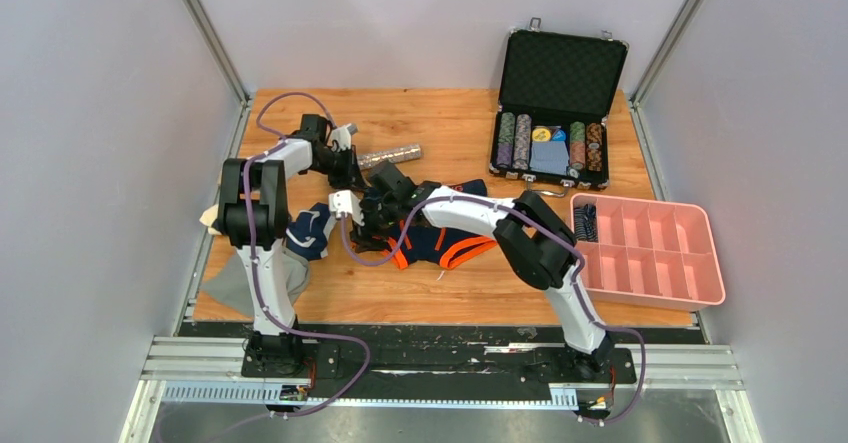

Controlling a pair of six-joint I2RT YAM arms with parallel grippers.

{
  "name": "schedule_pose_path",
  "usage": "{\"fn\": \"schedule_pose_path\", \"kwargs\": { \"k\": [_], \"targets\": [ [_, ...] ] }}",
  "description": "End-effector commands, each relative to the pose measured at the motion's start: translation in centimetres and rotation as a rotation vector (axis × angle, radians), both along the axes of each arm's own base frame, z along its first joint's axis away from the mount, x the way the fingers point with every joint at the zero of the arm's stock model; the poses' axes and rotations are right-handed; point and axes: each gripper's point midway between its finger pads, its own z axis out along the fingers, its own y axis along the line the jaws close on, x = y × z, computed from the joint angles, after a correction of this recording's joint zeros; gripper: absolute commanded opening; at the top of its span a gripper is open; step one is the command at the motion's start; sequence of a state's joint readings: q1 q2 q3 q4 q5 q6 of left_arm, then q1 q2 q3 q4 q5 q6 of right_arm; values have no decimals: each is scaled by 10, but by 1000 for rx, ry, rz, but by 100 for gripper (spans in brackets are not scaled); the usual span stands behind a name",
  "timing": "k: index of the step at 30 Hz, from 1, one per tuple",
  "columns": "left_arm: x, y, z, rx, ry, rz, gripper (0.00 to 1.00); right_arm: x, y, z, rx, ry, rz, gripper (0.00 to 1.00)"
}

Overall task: Roll the underwear
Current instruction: Fold the underwear at the center of the board.

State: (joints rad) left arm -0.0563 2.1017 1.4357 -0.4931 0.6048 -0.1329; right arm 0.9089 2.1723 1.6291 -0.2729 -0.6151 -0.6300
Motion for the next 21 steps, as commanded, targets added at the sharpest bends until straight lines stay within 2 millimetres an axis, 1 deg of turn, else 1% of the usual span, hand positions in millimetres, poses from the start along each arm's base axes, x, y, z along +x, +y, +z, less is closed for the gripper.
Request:
{"fn": "schedule_pose_path", "kwargs": {
  "k": [1,5,8,12,21],
  "targets": [
    [1,28,-8,126,-15,60,0,-2,30,18,107,-97,100,55],
    [-2,30,-6,117,-19,63,0,-4,36,7,91,-109,95,54],
    [-3,28,-4,99,-18,62,0,0,37,1,82,-128,78,53],
    [-1,26,-1,90,-21,65,0,5,36,-6,64,-148,67,47],
    [5,25,1,83,-17,68,0,5,35,-26,38,-161,88,45]
  ]
}}
